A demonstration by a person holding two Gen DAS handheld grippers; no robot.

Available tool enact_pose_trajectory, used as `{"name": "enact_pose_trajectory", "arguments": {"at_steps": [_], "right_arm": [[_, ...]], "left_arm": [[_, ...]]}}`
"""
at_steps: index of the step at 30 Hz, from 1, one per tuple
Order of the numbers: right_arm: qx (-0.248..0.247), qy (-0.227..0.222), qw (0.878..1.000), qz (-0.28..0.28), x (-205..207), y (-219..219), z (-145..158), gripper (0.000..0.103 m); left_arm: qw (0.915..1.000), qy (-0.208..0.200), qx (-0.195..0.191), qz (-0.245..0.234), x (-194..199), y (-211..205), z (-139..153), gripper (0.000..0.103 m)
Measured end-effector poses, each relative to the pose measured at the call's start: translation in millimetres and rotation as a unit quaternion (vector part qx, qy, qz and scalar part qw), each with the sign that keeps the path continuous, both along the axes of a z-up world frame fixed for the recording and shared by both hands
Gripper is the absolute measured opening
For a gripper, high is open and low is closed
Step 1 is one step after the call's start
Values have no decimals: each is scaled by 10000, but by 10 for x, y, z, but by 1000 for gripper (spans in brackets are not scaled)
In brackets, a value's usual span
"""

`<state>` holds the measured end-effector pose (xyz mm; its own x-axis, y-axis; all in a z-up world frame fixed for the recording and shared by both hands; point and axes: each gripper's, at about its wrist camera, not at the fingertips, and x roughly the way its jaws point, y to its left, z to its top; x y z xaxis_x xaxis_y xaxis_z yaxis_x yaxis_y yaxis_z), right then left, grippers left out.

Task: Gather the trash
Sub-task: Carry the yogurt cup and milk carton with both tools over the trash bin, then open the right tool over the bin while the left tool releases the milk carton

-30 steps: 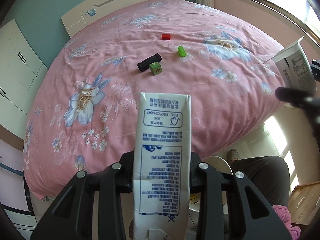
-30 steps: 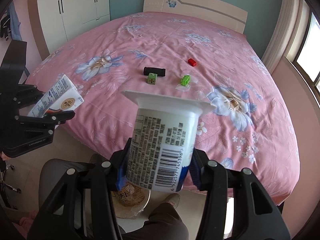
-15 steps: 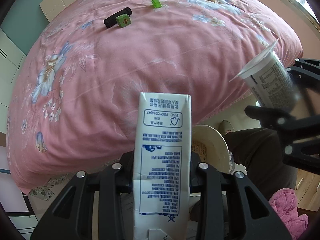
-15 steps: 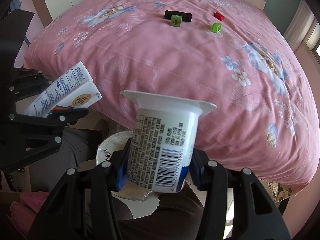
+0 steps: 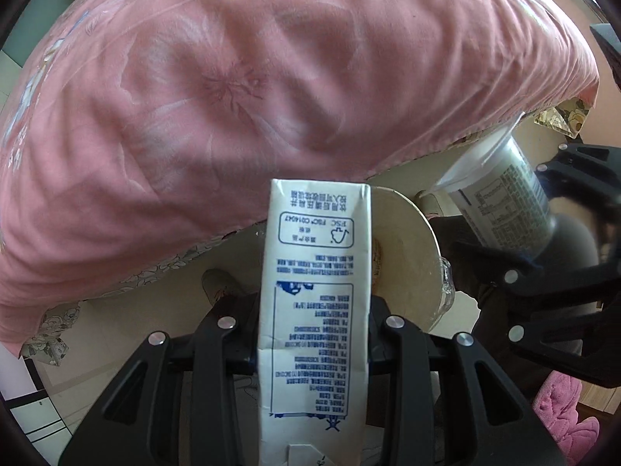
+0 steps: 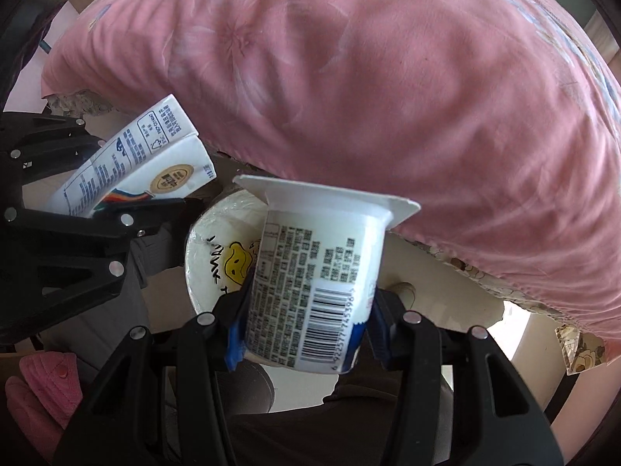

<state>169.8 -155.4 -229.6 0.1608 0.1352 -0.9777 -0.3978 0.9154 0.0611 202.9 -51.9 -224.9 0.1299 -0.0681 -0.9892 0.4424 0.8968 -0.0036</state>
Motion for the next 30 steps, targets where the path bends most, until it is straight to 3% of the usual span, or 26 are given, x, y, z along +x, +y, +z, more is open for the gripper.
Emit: {"name": "enact_pose_trajectory", "arguments": {"at_steps": [14, 30], "right_arm": [[1, 1002, 9948, -198, -35, 59, -1058, 51], [-21, 1703, 9850, -278, 20, 278, -1851, 51]], "left_arm": [[9950, 869, -201, 451, 45, 10, -934, 38], [9819, 1415, -319, 1221, 179, 150, -1769, 38]]}}
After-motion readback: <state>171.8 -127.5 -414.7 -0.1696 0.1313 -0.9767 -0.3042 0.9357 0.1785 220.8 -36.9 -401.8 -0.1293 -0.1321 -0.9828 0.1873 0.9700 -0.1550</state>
